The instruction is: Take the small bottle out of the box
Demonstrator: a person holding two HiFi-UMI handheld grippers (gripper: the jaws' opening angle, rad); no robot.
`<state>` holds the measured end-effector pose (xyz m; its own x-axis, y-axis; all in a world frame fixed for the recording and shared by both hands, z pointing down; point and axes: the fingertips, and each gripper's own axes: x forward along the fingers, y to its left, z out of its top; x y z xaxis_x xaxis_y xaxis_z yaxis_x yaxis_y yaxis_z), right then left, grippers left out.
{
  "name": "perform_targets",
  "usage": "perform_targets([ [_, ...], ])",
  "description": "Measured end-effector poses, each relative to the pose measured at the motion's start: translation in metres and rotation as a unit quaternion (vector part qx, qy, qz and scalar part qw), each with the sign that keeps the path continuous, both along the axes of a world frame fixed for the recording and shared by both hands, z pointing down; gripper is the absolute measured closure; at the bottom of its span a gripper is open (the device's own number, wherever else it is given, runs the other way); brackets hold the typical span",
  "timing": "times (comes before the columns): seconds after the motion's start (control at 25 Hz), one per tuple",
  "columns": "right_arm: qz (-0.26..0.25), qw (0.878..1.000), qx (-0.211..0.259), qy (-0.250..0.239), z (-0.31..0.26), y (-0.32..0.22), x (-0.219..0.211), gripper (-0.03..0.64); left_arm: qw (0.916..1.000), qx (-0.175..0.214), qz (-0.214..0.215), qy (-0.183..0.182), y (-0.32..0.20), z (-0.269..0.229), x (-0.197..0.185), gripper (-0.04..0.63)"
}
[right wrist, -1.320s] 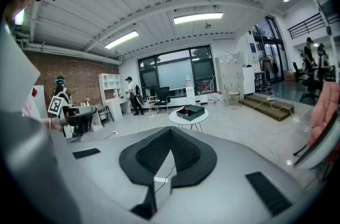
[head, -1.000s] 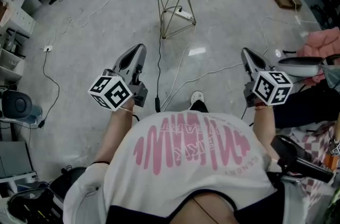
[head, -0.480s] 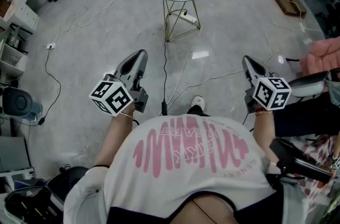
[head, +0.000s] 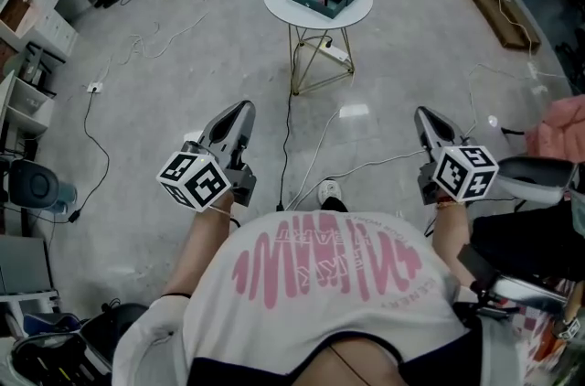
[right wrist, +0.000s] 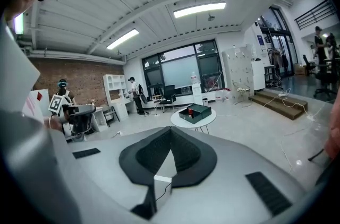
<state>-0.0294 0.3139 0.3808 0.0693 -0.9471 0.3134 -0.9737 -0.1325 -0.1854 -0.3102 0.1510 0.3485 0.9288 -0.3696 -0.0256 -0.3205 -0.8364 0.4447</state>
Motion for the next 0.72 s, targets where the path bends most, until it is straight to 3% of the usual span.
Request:
perform_targets([
  [0.36, -0.008, 1.0, 0.0, -0.001, -0.008, -0.082, 0.096, 0.614, 0.9996, -0.001, -0.026, 0.006, -0.082, -0.011, 0.07, 0.588],
  [0.72, -0.047, 0.999, 0.005, -0.008, -0.009, -0.144, 0.154, 0.614, 0.9991, 0.009, -0.04, 0.014, -0.129, -0.023, 0.137, 0.588],
])
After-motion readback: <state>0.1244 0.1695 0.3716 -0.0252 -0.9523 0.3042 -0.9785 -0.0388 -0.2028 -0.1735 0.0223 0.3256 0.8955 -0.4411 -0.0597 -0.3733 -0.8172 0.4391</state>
